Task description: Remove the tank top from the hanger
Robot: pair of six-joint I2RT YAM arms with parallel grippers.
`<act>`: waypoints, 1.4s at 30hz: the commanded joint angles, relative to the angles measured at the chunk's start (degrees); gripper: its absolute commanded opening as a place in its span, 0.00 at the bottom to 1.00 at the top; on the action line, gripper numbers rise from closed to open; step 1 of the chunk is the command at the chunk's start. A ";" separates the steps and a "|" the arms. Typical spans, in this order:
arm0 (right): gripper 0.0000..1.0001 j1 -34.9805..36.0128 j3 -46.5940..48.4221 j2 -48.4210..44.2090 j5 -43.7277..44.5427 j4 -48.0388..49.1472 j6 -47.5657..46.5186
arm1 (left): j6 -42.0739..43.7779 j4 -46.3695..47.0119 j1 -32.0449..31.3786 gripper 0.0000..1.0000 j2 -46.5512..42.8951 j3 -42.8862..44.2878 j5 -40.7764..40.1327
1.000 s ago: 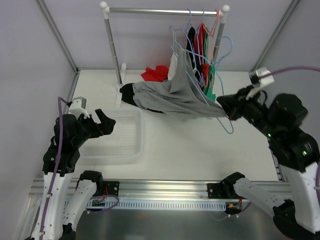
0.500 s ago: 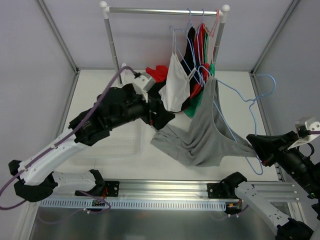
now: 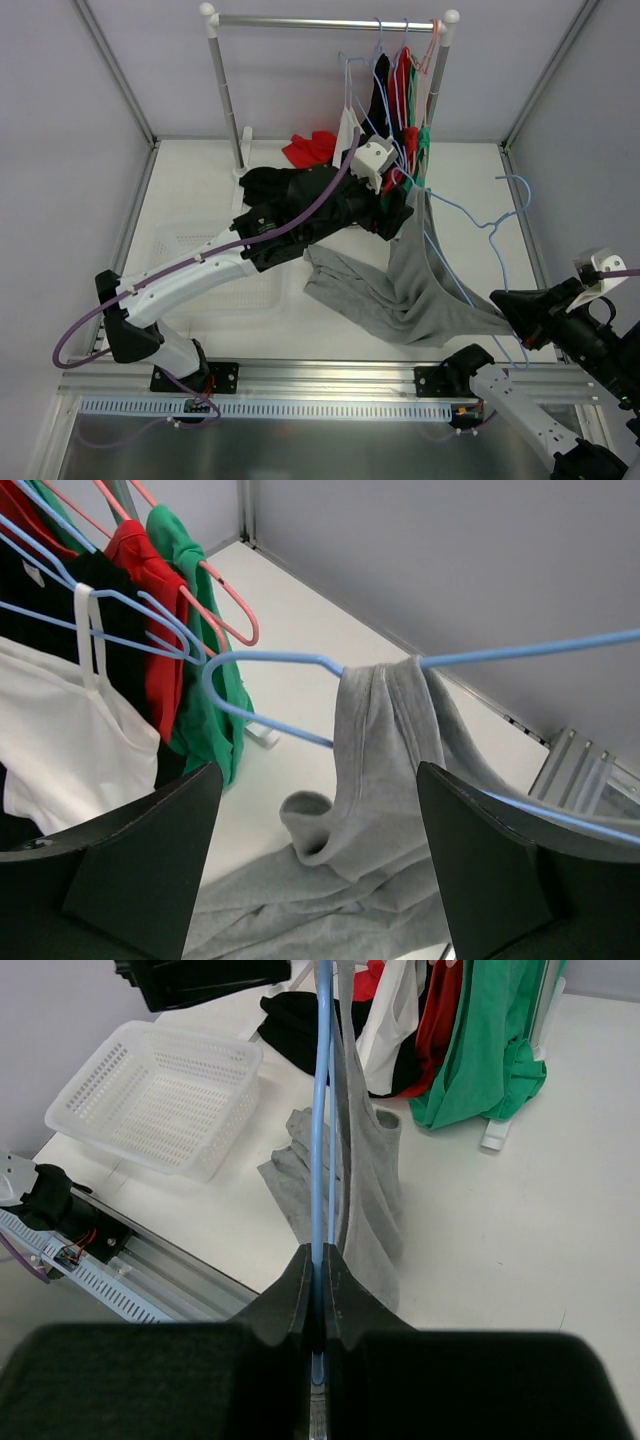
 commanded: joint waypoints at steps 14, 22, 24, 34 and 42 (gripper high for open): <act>0.00 0.16 -0.45 0.28 -0.01 1.90 -0.91 | -1.15 9.60 -0.55 0.06 5.81 3.06 2.18; 0.00 0.17 -5.63 -0.51 -1.84 2.94 -2.40 | -3.60 10.13 -0.46 0.00 1.24 -0.54 -17.64; 0.00 0.17 -6.43 -1.30 -4.92 3.56 -3.20 | -4.31 10.13 -0.46 0.00 -0.08 -1.50 -22.59; 0.00 0.17 -9.59 -7.36 -10.99 9.44 -6.89 | -4.31 8.47 0.95 0.00 -3.43 -3.36 -36.94; 0.00 0.17 -17.67 -17.30 -16.26 24.29 -7.42 | -7.21 5.82 2.35 0.00 -7.64 -7.30 -20.55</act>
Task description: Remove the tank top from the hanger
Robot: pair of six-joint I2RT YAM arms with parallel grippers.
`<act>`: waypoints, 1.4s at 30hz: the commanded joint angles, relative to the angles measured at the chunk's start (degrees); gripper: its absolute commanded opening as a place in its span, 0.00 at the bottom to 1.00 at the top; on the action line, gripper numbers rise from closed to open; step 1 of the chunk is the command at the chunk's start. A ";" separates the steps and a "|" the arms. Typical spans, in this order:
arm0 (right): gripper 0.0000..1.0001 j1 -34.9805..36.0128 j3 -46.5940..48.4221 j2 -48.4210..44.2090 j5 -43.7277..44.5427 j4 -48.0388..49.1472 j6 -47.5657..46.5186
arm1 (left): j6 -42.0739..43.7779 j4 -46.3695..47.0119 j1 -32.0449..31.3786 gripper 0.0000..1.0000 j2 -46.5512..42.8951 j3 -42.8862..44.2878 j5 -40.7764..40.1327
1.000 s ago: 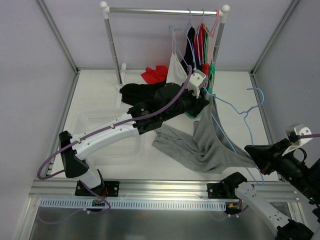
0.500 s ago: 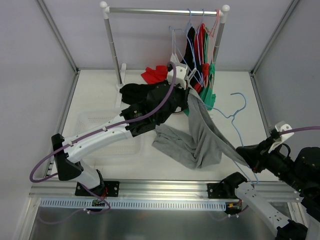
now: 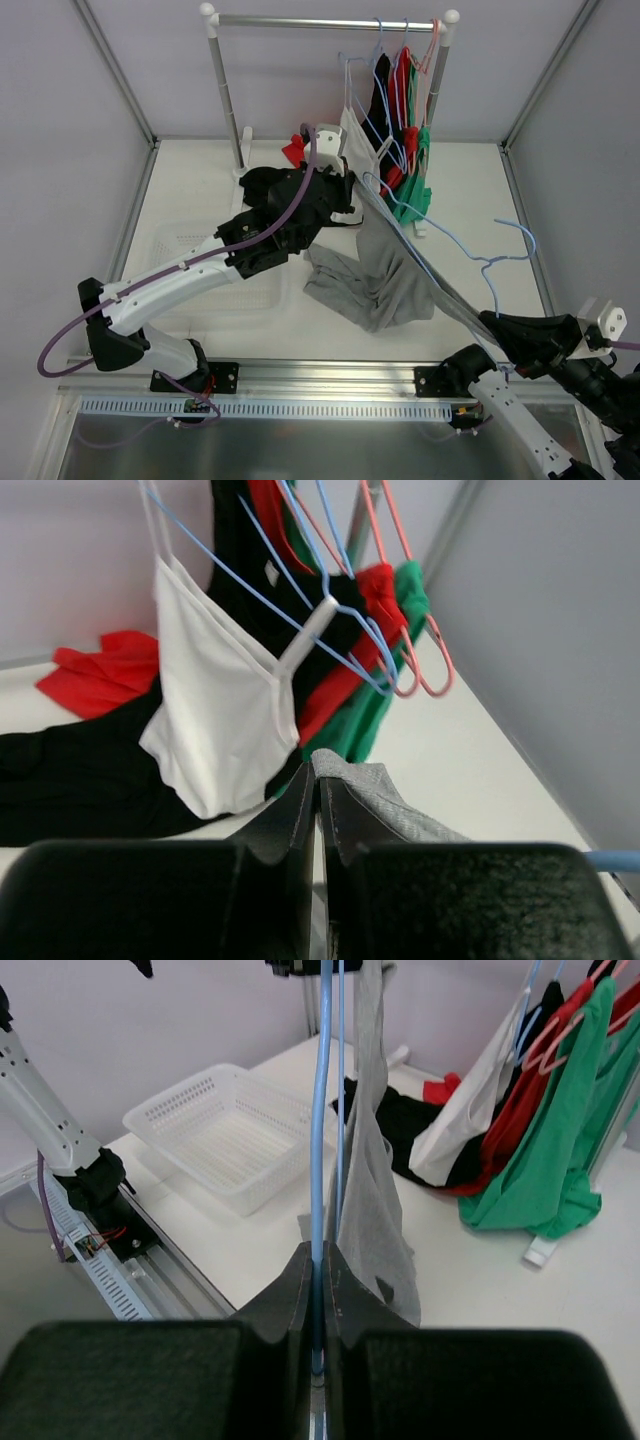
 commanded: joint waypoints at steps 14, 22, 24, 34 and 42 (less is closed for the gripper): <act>0.00 0.17 -18.86 2.01 3.01 46.68 9.87 | -8.69 11.05 1.37 0.00 -18.60 -28.38 37.71; 0.00 0.25 -33.70 8.25 4.58 88.75 20.86 | -10.62 23.88 1.28 0.00 -18.70 -38.43 55.73; 0.00 0.17 -37.91 11.06 5.64 101.55 22.88 | -10.89 25.21 1.28 0.00 -17.29 -39.04 57.50; 0.00 0.25 -24.36 18.27 7.74 82.09 13.42 | -18.97 7.12 1.28 0.00 -4.04 -36.15 29.39; 0.00 0.25 -3.42 28.47 11.79 38.67 9.44 | -17.40 3.43 1.28 0.31 -5.77 -35.18 25.17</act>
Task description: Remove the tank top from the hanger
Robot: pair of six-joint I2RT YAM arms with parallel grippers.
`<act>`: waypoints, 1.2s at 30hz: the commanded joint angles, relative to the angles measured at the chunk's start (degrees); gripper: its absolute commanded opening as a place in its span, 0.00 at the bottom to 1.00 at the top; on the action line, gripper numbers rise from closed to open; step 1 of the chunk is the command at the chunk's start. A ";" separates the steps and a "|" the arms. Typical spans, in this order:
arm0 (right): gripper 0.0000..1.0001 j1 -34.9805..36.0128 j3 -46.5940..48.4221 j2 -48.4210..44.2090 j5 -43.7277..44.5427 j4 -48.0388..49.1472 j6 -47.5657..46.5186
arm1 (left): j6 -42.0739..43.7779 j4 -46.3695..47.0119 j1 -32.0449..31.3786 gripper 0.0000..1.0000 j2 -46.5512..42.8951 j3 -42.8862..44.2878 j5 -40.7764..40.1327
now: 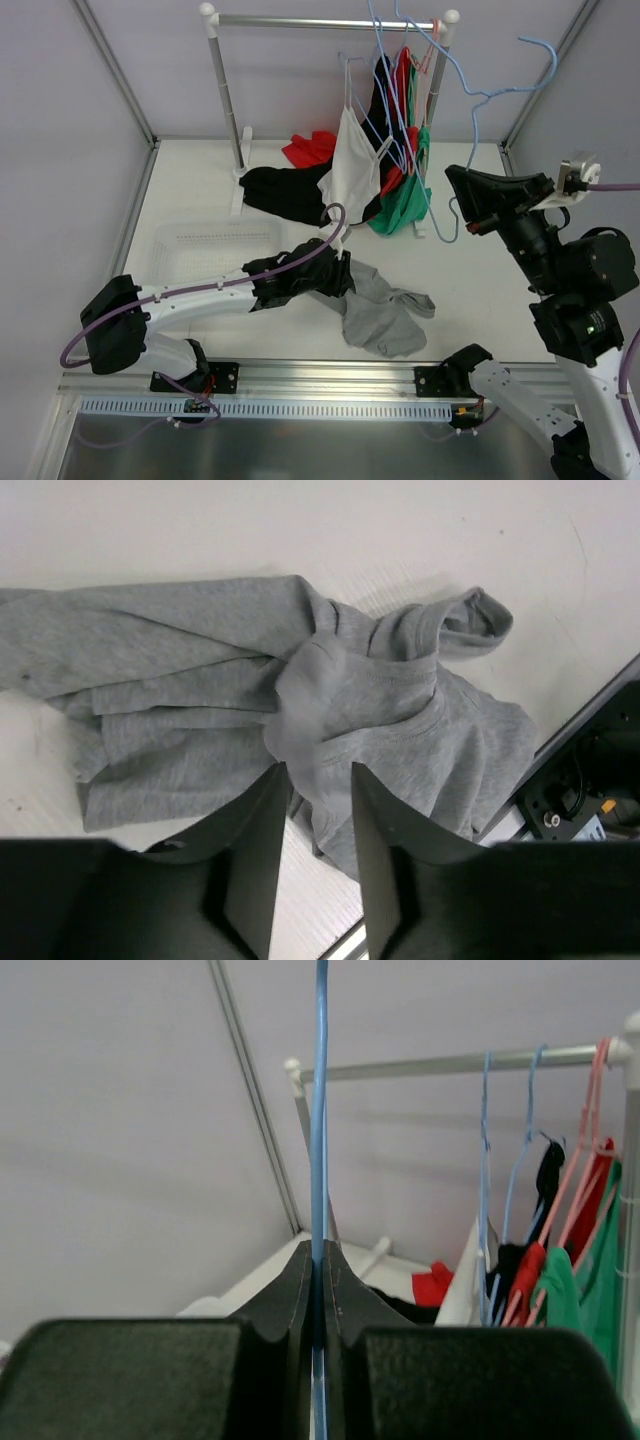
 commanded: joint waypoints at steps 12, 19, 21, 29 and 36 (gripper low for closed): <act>0.00 5.96 25.09 25.19 12.00 -40.52 -8.40 | 4.88 -29.97 1.39 0.99 -22.80 10.52 -27.61; 0.00 11.24 37.74 38.36 25.89 -44.22 -11.47 | 11.81 -37.97 1.66 0.99 -36.34 8.33 -20.67; 0.00 12.03 43.26 43.99 27.13 -44.31 -12.09 | 11.65 -39.03 1.58 0.99 -39.94 6.31 -21.89; 0.00 12.21 64.54 62.10 26.96 -43.00 -14.99 | 12.00 -42.02 1.40 0.99 -43.38 2.36 -15.48; 0.00 12.21 71.51 70.72 27.05 -32.37 -18.33 | 11.91 -42.46 1.40 0.99 -41.18 1.38 -12.22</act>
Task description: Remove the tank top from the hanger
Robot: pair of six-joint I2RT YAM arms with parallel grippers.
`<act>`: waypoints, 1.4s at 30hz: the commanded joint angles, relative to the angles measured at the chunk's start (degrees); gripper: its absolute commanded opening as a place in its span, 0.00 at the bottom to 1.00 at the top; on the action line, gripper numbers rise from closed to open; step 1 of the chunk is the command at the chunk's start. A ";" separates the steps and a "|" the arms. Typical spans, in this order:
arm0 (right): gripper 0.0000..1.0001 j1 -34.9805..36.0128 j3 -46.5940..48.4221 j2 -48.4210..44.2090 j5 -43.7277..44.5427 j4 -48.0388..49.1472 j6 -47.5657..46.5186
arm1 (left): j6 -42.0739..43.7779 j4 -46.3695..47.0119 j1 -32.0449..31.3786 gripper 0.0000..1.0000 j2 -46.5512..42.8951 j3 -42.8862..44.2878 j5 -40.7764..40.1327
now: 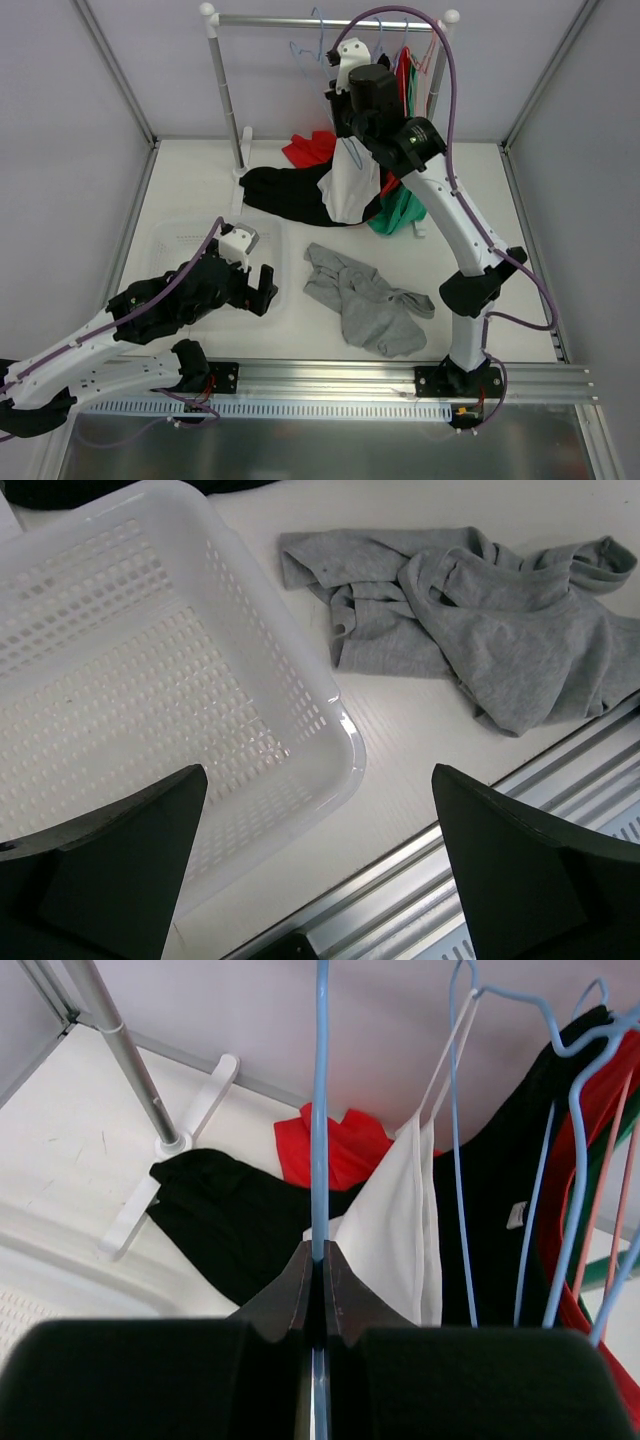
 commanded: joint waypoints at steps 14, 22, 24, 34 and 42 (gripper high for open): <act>0.00 -2.28 6.17 10.32 -0.42 21.24 -0.79 | -0.05 -1.90 -0.07 0.99 -1.56 -1.03 -1.23; 0.00 -2.19 3.36 11.29 -2.88 21.42 1.14 | 0.12 -1.90 -0.07 0.99 -1.83 -1.11 -0.70; 0.00 -2.19 2.57 10.85 -3.23 21.42 1.49 | 0.13 -1.99 -0.07 0.99 -1.83 -1.11 -0.79; 0.01 -1.05 -4.55 5.93 -2.97 21.86 2.81 | -0.49 -2.25 -0.07 0.99 -2.97 -1.29 -2.28; 0.68 -0.17 -6.66 1.37 -3.84 21.94 3.08 | -1.10 -2.34 -0.07 0.99 -3.41 -1.29 -3.51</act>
